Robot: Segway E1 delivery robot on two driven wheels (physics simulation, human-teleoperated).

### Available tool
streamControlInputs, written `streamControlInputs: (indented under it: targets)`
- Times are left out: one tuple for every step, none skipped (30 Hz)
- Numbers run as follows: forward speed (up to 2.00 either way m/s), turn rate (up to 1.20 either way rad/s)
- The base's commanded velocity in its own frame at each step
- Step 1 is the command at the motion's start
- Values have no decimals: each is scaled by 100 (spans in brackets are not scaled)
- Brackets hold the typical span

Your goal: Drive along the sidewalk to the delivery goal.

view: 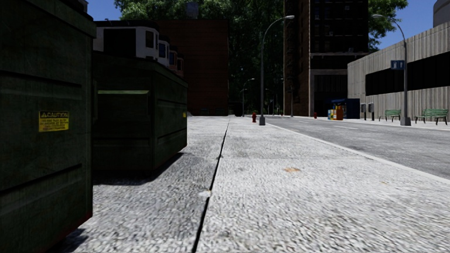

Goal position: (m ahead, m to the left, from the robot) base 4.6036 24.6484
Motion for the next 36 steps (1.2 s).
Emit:
streamControlInputs:
  targets:
    - [200,0]
    - [200,0]
    - [200,0]
    - [200,0]
    - [200,0]
    - [200,0]
    - [200,0]
    - [200,0]
    - [200,0]
    - [200,0]
    - [200,0]
    - [200,0]
    - [200,0]
    - [200,0]
    - [200,0]
    - [200,0]
    - [200,0]
    - [200,0]
    - [200,0]
    - [200,0]
    - [200,0]
    - [200,0]
    - [200,0]
    - [200,0]
    - [200,0]
    - [200,0]
    - [200,0]
    - [200,0]
    - [200,0]
    - [200,0]
    - [200,0]
    - [200,0]
    - [200,0]
    - [200,0]
    - [200,0]
    - [200,0]
